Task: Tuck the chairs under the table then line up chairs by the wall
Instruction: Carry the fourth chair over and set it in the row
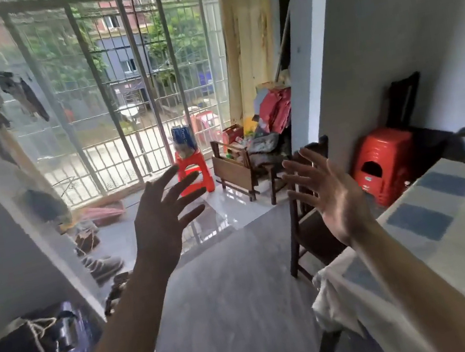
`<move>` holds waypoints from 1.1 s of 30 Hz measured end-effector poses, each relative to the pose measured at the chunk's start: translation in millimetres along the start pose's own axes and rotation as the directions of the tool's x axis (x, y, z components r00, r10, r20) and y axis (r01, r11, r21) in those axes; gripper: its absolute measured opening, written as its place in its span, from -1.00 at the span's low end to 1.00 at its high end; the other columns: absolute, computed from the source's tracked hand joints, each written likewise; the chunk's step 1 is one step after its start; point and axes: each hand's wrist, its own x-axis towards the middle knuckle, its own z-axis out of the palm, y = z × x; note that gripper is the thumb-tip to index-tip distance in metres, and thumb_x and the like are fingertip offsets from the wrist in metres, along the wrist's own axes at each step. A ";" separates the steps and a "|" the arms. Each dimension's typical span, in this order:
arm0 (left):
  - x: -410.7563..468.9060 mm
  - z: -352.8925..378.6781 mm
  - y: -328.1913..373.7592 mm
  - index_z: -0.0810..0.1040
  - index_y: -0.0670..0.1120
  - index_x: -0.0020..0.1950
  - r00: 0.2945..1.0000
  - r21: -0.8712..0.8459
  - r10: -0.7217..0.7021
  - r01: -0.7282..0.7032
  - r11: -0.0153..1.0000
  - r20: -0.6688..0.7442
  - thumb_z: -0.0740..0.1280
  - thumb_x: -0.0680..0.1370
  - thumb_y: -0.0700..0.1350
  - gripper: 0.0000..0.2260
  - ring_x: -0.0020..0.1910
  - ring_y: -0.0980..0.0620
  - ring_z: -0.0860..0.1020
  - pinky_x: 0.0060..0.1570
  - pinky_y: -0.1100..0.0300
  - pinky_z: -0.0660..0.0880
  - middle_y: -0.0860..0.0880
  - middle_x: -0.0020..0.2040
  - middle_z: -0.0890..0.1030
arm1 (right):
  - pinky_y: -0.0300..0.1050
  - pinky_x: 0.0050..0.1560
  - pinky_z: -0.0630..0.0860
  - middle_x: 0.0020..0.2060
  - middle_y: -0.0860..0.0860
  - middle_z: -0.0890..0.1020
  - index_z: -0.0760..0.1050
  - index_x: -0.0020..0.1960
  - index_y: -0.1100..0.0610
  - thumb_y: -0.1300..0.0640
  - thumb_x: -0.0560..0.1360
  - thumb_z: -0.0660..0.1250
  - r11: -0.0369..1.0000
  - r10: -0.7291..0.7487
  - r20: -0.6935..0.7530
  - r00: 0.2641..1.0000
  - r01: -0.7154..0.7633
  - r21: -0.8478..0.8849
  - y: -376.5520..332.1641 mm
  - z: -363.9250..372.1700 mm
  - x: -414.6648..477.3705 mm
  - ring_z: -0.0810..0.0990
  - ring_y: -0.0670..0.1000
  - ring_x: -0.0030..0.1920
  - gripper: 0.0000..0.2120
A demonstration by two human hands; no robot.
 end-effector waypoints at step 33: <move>836.1 48.0 -272.6 0.49 0.01 0.46 0.790 -0.049 -0.212 0.292 0.955 0.575 0.02 0.67 0.25 -0.47 0.27 -0.23 0.63 0.19 -0.18 0.50 -0.11 0.36 0.64 | 0.19 0.32 0.48 0.35 0.15 0.62 0.39 0.52 0.09 -0.07 0.70 0.00 0.974 -0.188 -0.515 0.836 0.089 -0.210 231.6 -70.4 657.3 0.57 0.24 0.36 -0.51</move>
